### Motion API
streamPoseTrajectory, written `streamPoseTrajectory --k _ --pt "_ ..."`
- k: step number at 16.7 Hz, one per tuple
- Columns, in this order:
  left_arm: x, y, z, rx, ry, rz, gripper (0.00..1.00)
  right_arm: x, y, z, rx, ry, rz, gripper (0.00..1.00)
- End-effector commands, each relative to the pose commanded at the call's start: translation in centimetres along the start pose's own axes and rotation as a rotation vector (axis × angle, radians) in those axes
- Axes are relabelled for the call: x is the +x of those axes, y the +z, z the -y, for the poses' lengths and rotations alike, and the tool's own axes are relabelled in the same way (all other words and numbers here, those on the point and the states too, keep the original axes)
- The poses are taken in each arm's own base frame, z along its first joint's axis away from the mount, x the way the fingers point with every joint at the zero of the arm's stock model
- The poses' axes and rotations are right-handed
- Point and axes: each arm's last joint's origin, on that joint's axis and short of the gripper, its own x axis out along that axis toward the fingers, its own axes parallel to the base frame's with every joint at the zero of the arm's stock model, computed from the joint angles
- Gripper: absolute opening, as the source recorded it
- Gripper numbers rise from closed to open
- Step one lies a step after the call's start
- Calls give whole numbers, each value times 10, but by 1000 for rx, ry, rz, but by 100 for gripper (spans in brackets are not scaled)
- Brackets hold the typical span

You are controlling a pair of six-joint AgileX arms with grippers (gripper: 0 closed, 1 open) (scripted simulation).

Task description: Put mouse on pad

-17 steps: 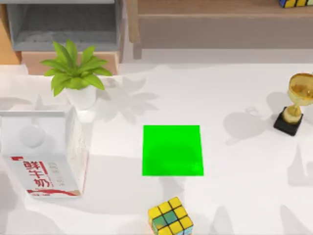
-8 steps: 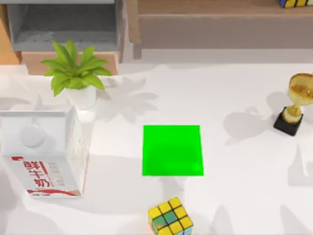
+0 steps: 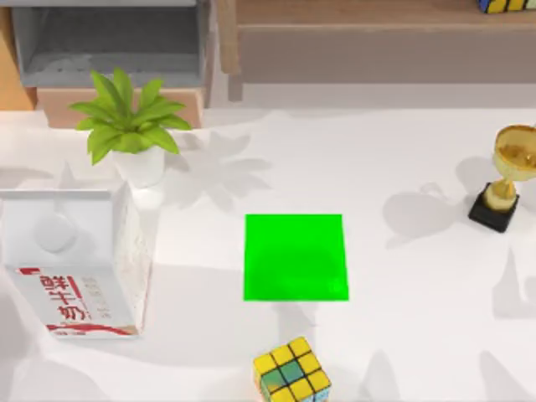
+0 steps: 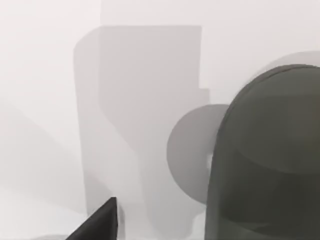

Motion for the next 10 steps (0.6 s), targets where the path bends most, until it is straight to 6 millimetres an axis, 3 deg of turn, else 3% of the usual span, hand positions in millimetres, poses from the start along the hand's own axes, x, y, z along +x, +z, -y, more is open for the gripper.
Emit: streamPoseTrajectory --k 3,10 --pt "0 0 0 0 0 0 2 0 0 0 0 0 0 100" --pt "0 0 0 0 0 0 0 0 0 0 0 0 0 100"
